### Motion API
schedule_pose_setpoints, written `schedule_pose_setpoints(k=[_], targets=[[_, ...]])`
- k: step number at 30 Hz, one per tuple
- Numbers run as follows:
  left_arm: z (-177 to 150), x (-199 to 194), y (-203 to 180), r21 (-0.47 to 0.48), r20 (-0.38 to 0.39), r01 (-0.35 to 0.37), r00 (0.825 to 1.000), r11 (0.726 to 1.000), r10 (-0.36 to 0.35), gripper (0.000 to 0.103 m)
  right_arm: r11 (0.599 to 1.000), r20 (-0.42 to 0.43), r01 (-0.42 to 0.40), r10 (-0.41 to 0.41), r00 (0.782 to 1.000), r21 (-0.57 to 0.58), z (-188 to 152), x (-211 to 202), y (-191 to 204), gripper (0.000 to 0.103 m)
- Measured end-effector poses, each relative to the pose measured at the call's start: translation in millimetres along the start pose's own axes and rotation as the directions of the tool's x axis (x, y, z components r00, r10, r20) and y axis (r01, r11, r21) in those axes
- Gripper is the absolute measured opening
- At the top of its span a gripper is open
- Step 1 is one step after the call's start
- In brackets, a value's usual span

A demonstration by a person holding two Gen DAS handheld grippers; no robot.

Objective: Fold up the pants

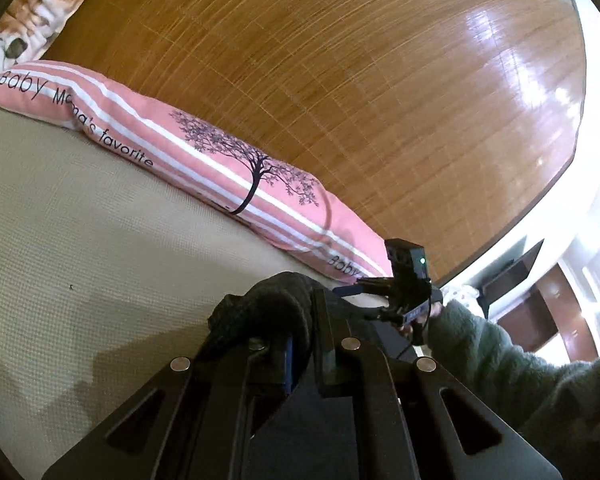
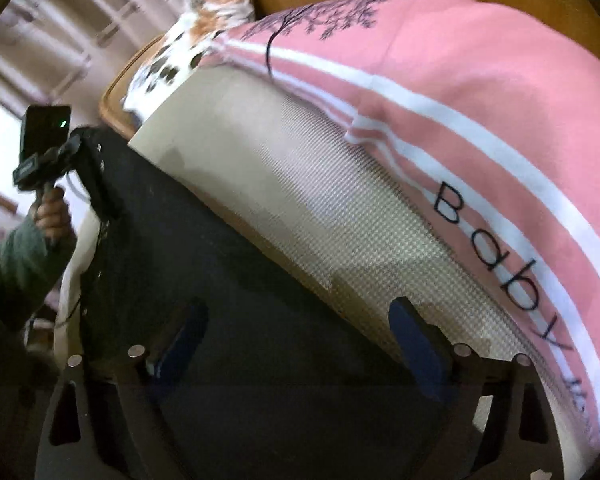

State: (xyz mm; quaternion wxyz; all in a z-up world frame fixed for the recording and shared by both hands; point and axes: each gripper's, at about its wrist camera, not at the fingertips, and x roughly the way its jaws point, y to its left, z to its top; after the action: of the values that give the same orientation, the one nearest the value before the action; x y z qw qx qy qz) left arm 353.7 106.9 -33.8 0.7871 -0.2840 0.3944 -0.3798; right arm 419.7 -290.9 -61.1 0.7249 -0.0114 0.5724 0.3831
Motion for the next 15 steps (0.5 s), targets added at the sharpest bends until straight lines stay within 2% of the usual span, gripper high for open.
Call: schedule_pose_setpoints(k=[3, 4, 8, 9, 12, 15], targets=[[0.3, 0.9, -2.9, 0.013, -0.004, -0.021, 1.0, 1.0, 0.021, 0.007, 1.0, -0.045, -0.017, 0.016, 0.999, -0.025, -2.7, 2.6, -5.5, 0.068], [0.9, 0.6, -2.6, 0.015, -0.007, -0.03, 1.0, 0.999, 0.03, 0.007, 0.999, -0.055, -0.013, 0.011, 0.998, -0.033, -3.2, 4.0, -5.1, 0.065], [2.6, 5.0, -1.1, 0.02, -0.016, -0.065, 0.998, 0.998, 0.065, 0.007, 0.998, -0.069, 0.003, -0.007, 0.998, -0.055, -13.2, 5.8, -6.4, 0.047], [2.5, 6.4, -1.4, 0.024, -0.019, -0.075, 0.997, 0.997, 0.075, 0.007, 0.998, -0.067, 0.011, -0.015, 0.998, -0.057, -18.5, 3.8, -8.4, 0.039], [3.0, 10.6, 0.1, 0.028, -0.021, -0.11, 0.994, 0.994, 0.11, 0.007, 0.996, -0.058, 0.064, -0.067, 0.996, -0.053, -24.7, 4.6, -8.9, 0.022], [1.9, 15.9, 1.5, 0.045, -0.016, -0.182, 0.983, 0.982, 0.183, 0.007, 0.987, -0.026, 0.151, -0.153, 0.988, -0.058, -32.5, -0.1, -0.2, 0.012]])
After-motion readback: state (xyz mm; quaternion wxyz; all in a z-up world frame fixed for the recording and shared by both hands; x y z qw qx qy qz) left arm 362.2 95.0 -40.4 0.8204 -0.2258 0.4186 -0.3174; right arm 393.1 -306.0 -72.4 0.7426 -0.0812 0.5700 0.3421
